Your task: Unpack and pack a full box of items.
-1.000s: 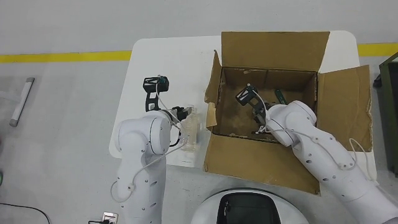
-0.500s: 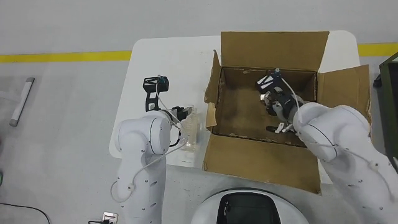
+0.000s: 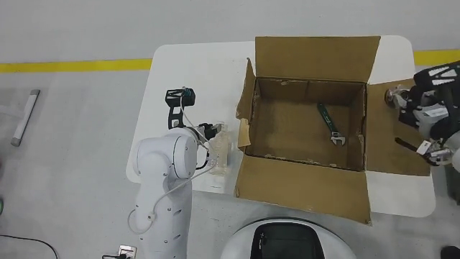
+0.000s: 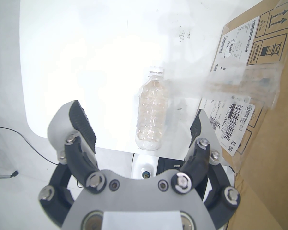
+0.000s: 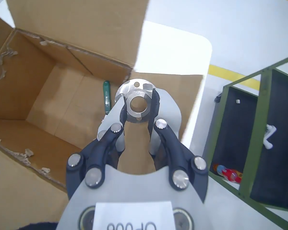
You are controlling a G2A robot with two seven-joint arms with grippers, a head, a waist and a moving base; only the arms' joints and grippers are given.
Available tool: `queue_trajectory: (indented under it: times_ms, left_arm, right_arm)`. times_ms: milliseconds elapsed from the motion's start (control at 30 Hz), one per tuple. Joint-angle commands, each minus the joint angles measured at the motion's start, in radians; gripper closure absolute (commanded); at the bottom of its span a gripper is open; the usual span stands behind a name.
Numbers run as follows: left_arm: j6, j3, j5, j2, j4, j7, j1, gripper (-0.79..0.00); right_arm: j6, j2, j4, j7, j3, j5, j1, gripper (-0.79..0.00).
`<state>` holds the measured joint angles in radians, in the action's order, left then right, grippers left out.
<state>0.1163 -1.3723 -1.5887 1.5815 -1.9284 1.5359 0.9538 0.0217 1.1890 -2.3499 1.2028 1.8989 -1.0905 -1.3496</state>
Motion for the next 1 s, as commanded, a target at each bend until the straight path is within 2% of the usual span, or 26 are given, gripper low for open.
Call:
queue_trajectory:
  times_ms: [0,233,367,567,633,967]
  left_arm:
    - [0.0,0.0,0.0,0.0,0.0,0.0,0.0,-0.785]
    - [0.0,0.0,0.0,0.0,0.0,0.0,0.0,-0.785]
    - [0.0,0.0,0.0,0.0,0.0,0.0,0.0,-0.785]
    - [0.0,0.0,0.0,0.0,0.0,0.0,0.0,-0.785]
    - [0.0,0.0,0.0,0.0,0.0,0.0,0.0,-0.785]
    - [0.0,0.0,0.0,0.0,0.0,0.0,0.0,-0.785]
  right_arm:
    - [0.0,-0.001,0.0,-0.009,0.075,0.032,-0.031,0.0]
    - [0.033,-0.002,0.0,-0.025,0.25,0.111,-0.152,0.0]
    - [0.026,0.003,0.0,-0.019,0.286,0.144,-0.242,0.0]
    - [-0.026,0.013,0.013,-0.034,0.209,0.137,-0.368,0.0]
    - [-0.023,0.013,0.045,-0.037,0.175,0.093,-0.396,0.0]
    - [-0.047,0.01,0.173,-0.06,0.051,0.028,-0.379,0.0]
